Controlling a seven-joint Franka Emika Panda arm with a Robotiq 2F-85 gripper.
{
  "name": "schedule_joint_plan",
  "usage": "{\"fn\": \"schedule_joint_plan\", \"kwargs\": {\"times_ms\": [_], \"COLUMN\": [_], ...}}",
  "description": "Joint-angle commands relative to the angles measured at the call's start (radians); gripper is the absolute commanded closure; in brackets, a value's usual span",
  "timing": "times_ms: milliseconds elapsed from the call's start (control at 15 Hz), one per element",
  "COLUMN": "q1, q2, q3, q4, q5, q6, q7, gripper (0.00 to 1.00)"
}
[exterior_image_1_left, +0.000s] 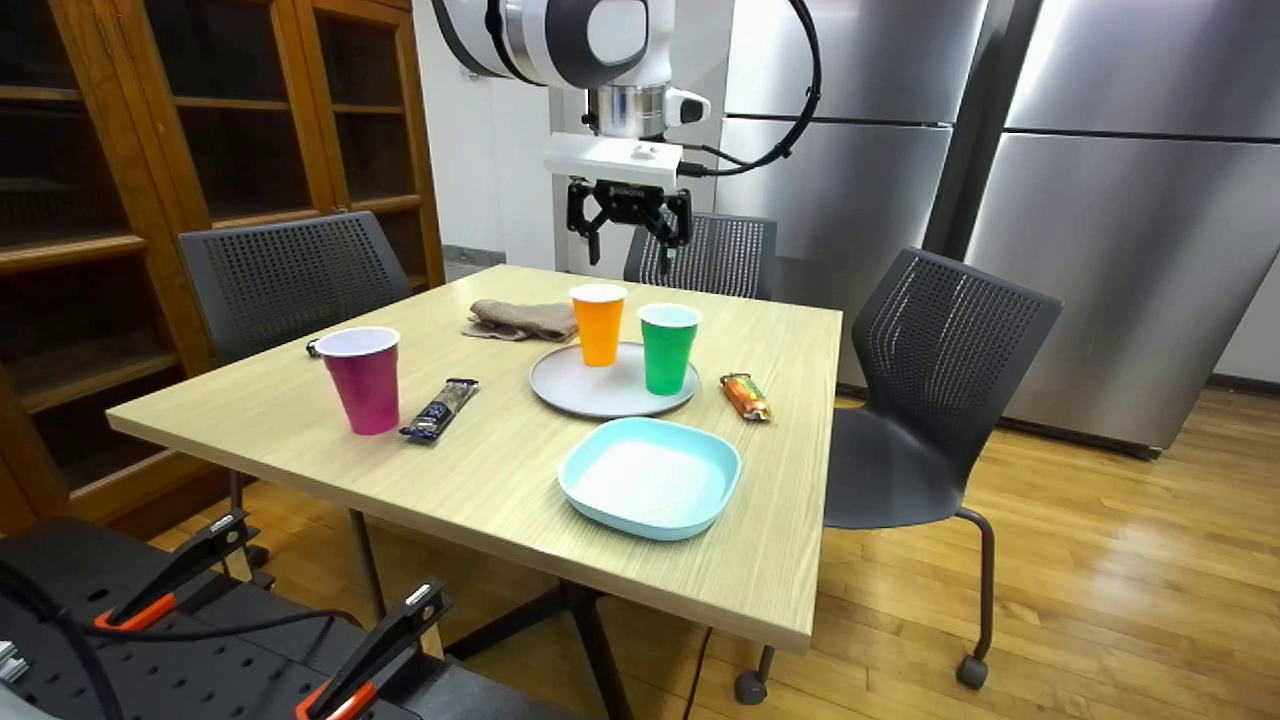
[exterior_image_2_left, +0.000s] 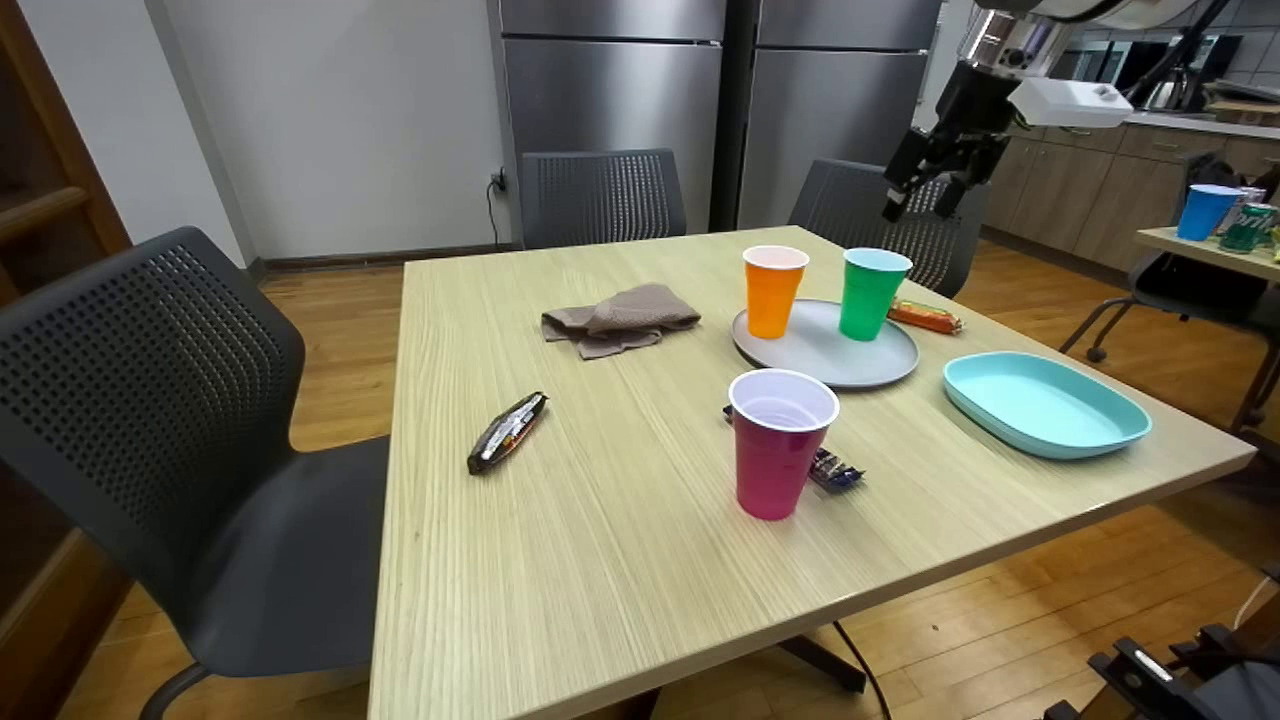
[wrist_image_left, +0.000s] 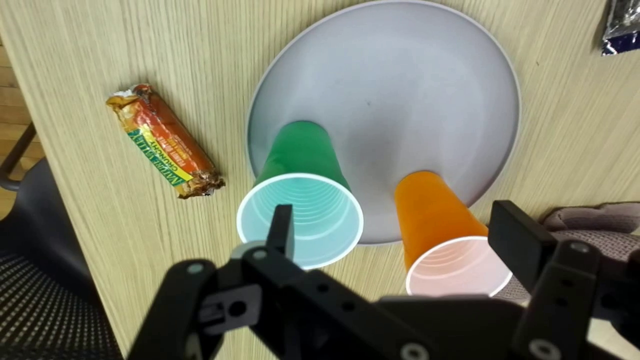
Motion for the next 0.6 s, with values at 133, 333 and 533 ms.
{"fn": "schedule_joint_plan", "kwargs": {"times_ms": [133, 333, 533], "q1": [0.022, 0.018, 0.028], "q2": [-0.001, -0.041, -0.069], "q3": [-0.022, 0.005, 0.026], "q4": [0.000, -0.045, -0.087], "q5": [0.010, 0.033, 0.042], "q6": [-0.002, -0.011, -0.022], "q7": [-0.005, -0.062, -0.120], "gripper": [0.00, 0.00, 0.00]}}
